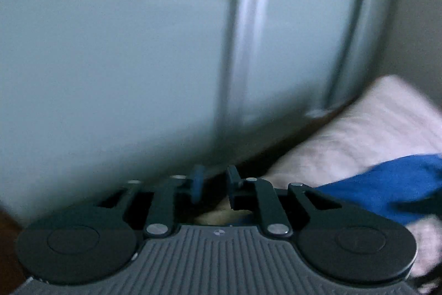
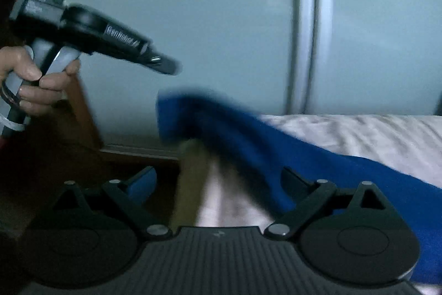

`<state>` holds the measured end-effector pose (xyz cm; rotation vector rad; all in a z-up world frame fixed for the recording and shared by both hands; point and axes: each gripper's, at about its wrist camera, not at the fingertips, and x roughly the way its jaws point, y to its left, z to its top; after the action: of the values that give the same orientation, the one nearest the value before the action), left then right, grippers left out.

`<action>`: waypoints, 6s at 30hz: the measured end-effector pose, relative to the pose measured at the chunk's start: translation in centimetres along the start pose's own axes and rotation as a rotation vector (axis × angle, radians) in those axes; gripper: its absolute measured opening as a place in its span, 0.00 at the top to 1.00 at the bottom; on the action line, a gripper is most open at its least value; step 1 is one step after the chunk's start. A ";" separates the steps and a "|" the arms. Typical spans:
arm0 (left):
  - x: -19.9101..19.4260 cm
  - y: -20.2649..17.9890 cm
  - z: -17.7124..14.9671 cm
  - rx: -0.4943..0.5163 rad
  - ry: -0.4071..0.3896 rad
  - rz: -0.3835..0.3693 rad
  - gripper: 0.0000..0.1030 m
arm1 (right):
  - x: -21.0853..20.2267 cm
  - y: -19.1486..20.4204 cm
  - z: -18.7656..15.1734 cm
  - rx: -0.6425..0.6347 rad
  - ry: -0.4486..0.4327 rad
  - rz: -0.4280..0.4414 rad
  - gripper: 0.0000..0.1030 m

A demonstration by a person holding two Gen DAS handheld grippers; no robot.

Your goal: Fold small clothes

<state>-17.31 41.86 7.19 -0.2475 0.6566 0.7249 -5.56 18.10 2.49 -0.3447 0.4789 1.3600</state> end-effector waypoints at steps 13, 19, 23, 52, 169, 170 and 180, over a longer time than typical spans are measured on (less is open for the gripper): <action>1.6 0.6 -2.6 -0.116 0.090 -0.236 0.27 | 1.9 -9.3 -1.1 0.340 0.015 -0.474 0.06; 3.6 2.1 -5.0 -0.358 0.205 -0.412 0.49 | 3.6 -3.4 -0.8 0.114 0.049 -0.250 0.05; 4.3 2.3 -6.3 -0.427 0.237 -0.466 0.93 | 2.6 -4.3 -0.9 0.186 0.059 -0.162 0.05; -1.9 4.7 -3.6 -0.475 0.009 -0.222 0.46 | 11.3 10.5 -2.7 -1.060 -0.013 -0.373 0.91; -3.2 -46.5 -9.8 0.473 0.029 -0.660 0.10 | -35.9 -30.8 -30.7 1.233 -0.646 -0.737 0.89; -3.2 -46.5 -9.9 0.478 0.028 -0.658 0.10 | -35.8 -30.8 -30.7 1.232 -0.640 -0.741 0.89; -3.5 -46.8 -11.1 0.527 0.004 -0.654 0.07 | -37.4 -29.9 -30.5 1.238 -0.564 -0.937 0.65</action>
<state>7.47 1.04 0.28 0.0314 0.6942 -0.0846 14.76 -34.31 -5.41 0.7546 0.4935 0.0658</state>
